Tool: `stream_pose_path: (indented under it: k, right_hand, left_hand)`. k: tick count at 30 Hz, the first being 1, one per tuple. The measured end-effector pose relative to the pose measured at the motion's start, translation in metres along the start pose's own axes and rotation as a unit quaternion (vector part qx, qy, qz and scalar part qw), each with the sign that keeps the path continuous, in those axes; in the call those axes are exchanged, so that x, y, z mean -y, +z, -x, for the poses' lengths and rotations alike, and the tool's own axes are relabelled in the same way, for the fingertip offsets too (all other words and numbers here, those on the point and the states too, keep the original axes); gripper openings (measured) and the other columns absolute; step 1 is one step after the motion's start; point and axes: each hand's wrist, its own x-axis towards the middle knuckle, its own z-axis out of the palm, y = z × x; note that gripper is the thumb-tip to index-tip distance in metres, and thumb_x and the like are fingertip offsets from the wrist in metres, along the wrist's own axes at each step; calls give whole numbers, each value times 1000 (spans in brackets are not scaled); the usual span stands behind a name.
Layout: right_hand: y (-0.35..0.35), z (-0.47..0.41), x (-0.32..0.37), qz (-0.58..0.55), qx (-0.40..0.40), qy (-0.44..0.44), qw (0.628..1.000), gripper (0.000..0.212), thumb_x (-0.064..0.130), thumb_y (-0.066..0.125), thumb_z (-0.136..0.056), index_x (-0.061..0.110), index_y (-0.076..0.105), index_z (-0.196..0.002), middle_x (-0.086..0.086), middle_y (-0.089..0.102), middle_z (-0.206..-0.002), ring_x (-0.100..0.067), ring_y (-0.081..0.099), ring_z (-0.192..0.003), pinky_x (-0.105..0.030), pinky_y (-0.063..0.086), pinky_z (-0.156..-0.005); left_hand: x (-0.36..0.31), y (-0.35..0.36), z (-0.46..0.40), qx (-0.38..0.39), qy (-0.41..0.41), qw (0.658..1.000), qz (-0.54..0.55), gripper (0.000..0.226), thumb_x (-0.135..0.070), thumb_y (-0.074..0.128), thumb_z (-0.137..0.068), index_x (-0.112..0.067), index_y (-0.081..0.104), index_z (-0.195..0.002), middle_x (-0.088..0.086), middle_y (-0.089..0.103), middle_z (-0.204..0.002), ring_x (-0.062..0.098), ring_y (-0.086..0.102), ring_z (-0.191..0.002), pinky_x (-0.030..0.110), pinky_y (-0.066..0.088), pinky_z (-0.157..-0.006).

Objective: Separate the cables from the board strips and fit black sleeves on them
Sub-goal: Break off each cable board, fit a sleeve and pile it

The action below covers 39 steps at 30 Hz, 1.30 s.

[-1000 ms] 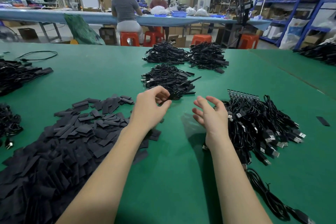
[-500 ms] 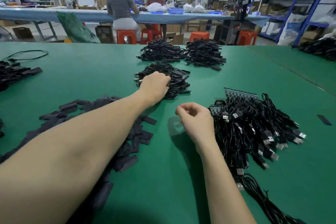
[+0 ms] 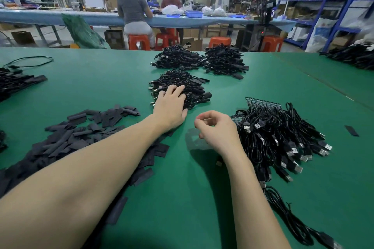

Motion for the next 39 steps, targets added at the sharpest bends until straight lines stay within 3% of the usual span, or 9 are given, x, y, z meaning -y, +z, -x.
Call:
stream_pose_path:
  k: [5, 10, 15, 19, 25, 30, 33, 37, 39]
  right_hand:
    - [-33, 0, 13, 73, 55, 22, 996, 6, 28, 66, -87, 24, 71, -85, 3, 76, -73, -14, 73, -64, -25, 59, -57]
    - [-70, 2, 13, 55, 73, 91, 992, 11, 22, 68, -91, 11, 71, -91, -4, 75, -73, -12, 69, -54, -22, 52, -48]
    - [-102, 4, 6, 63, 0, 120, 991, 19, 28, 66, -90, 14, 75, -81, 0, 74, -68, -9, 67, -55, -20, 46, -50]
    - [-111, 1, -4, 122, -108, 141, 977, 19, 42, 67, -84, 26, 74, -77, 4, 75, -81, -16, 69, -82, -27, 44, -65]
    - [-110, 0, -12, 119, -113, 182, 969, 18, 44, 65, -82, 28, 73, -84, 5, 74, -93, -18, 67, -87, -28, 44, -66]
    - [-105, -2, -13, 109, -99, 181, 972, 19, 44, 68, -81, 26, 73, -82, 4, 74, -90, -19, 67, -84, -32, 53, -78]
    - [-107, -1, -14, 100, -113, 174, 973, 18, 43, 67, -82, 26, 73, -83, 6, 74, -88, -17, 68, -83, -28, 48, -66]
    - [-112, 0, -12, 83, -163, 145, 972, 16, 43, 67, -84, 28, 72, -81, 9, 72, -84, -14, 65, -82, -28, 45, -66]
    - [-113, 0, -11, 67, -193, 128, 970, 14, 41, 68, -85, 28, 72, -83, 11, 70, -79, -12, 64, -79, -27, 44, -65]
  left_hand:
    - [-22, -17, 1, -44, 39, 990, 128, 35, -32, 59, -92, -16, 59, -123, 3, 48, -144, 26, 38, -134, 42, 37, -103]
    - [-69, -37, -17, 23, 43, 956, 290, 25, -26, 60, -93, -13, 64, -115, 7, 61, -121, 25, 51, -118, 39, 42, -102]
    - [-124, -44, -43, 104, -46, 896, 429, 39, -33, 58, -97, -12, 58, -131, 7, 65, -126, 24, 59, -116, 29, 44, -97]
    - [-156, -43, -59, 177, -125, 832, 511, 62, -41, 57, -98, -8, 42, -149, 13, 51, -147, 27, 49, -135, 33, 37, -112]
    - [-176, -45, -68, 122, -219, 710, 659, 52, -40, 71, -90, -12, 61, -132, 9, 64, -131, 27, 59, -121, 37, 45, -108]
    - [-185, -53, -71, 93, -220, 710, 662, 32, -39, 72, -89, -20, 68, -114, 7, 69, -118, 21, 59, -103, 25, 42, -89]
    - [-185, -57, -68, 52, -240, 712, 657, 14, -36, 71, -90, -24, 65, -93, 8, 70, -107, 22, 56, -91, 24, 43, -84]
    - [-175, -61, -62, 19, -262, 664, 700, 17, -34, 72, -88, -23, 64, -77, -1, 62, -82, 22, 53, -86, 27, 42, -80]
    - [-166, -65, -56, 14, -260, 633, 729, 16, -34, 73, -87, -22, 67, -78, 0, 61, -80, 23, 53, -85, 37, 51, -89]
